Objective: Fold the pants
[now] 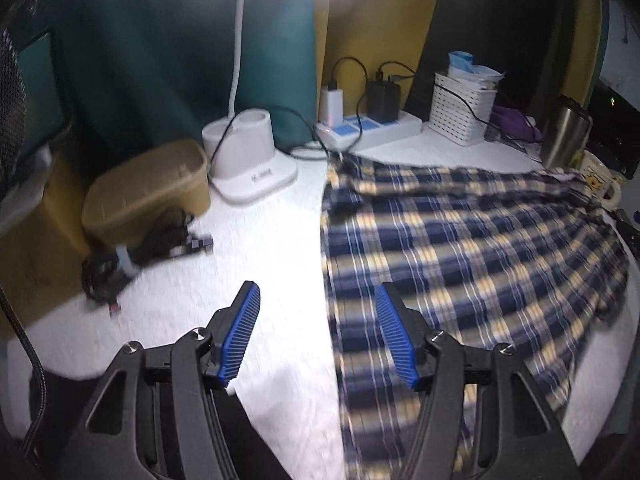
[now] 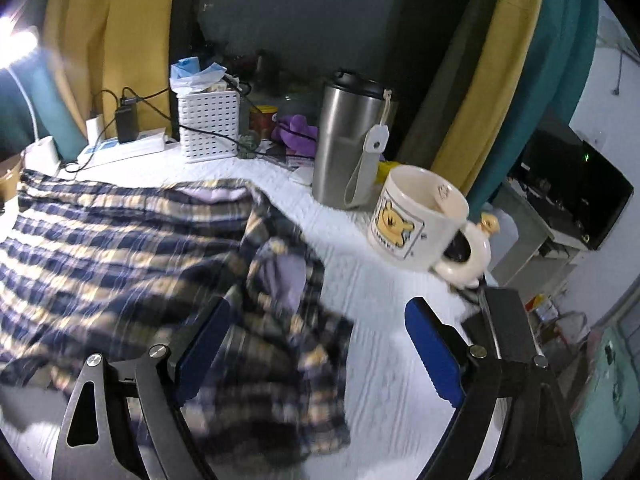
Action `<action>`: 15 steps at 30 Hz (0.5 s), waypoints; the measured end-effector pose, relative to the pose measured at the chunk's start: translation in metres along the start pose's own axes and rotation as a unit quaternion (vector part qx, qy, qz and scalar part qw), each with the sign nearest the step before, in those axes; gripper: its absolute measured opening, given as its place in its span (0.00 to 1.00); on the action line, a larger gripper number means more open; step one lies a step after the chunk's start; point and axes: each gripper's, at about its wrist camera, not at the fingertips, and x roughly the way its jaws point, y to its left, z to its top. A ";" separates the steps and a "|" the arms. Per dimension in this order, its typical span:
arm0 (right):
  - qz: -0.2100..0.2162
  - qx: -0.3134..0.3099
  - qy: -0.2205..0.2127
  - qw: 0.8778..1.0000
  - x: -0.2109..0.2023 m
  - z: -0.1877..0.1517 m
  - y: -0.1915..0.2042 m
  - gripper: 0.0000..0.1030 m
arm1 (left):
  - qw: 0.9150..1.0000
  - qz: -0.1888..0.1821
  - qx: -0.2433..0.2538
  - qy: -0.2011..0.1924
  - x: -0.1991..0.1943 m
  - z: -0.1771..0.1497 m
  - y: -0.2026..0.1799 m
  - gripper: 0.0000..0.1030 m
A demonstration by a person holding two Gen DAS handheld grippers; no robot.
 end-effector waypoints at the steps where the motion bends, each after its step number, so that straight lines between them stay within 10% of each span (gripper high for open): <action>1: 0.002 0.001 0.000 1.000 -0.005 -0.006 0.001 0.87 | 1.000 -0.003 -0.002 0.003 -0.002 -0.006 -0.001 0.59; 15: 0.110 -0.027 0.019 0.993 -0.036 -0.061 0.073 0.87 | 0.998 -0.045 -0.008 0.037 -0.014 -0.071 -0.022 0.59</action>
